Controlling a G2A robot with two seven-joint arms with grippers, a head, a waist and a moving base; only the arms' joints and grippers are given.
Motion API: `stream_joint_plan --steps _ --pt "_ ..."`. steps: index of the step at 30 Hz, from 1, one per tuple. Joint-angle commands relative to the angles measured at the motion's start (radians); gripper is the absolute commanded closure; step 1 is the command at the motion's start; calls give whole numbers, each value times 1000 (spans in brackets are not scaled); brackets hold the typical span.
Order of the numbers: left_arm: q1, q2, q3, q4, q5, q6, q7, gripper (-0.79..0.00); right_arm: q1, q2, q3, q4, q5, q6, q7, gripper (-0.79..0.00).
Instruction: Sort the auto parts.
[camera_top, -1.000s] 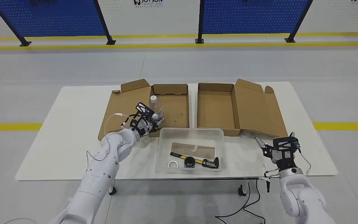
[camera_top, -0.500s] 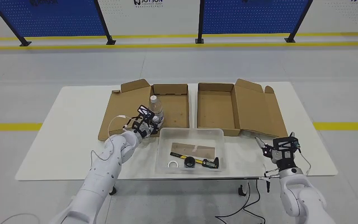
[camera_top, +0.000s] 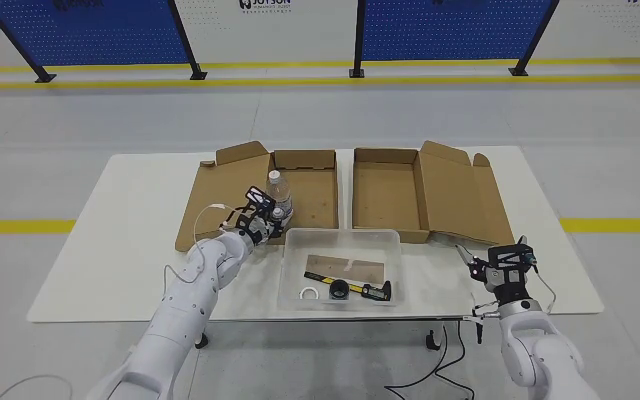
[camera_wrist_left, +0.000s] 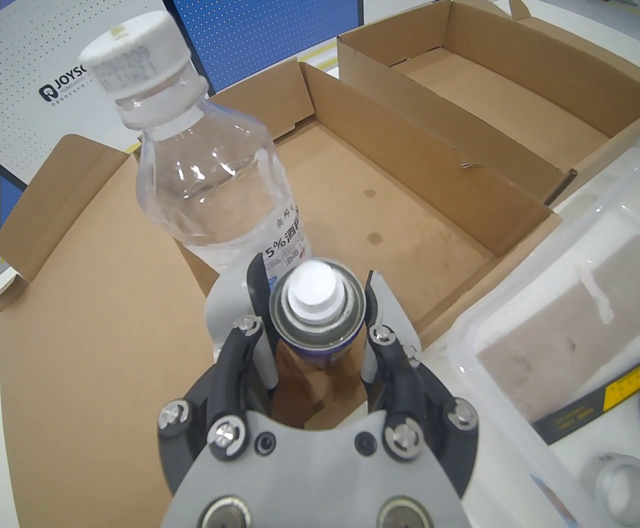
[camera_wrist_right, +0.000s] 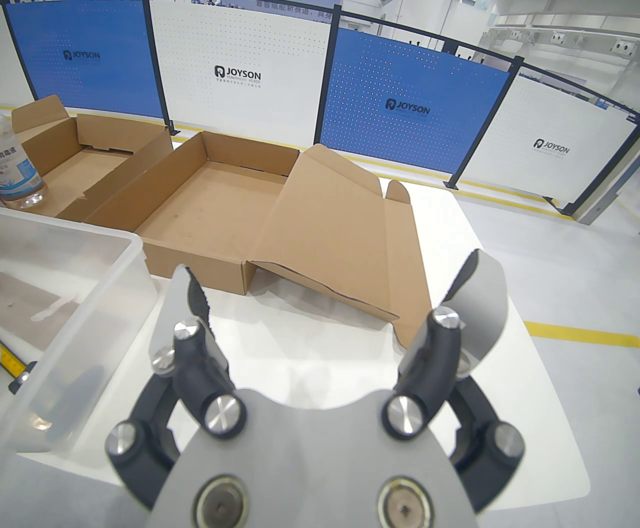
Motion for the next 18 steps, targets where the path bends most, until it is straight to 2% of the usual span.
stream_joint_plan --steps 1,9,12,18 --pt "0 0 1 1 -2 1 -1 -397 0 0 0 0 0 0 0 -785" --pt "-7 -1 5 -17 6 4 6 -471 0 0 0 0 0 0 0 -785" --pt "-4 0 -4 -42 -6 8 7 -523 0 0 0 0 0 0 0 -785" --pt "13 8 -28 -133 -16 0 -6 -511 0 0 0 0 0 0 0 -785"
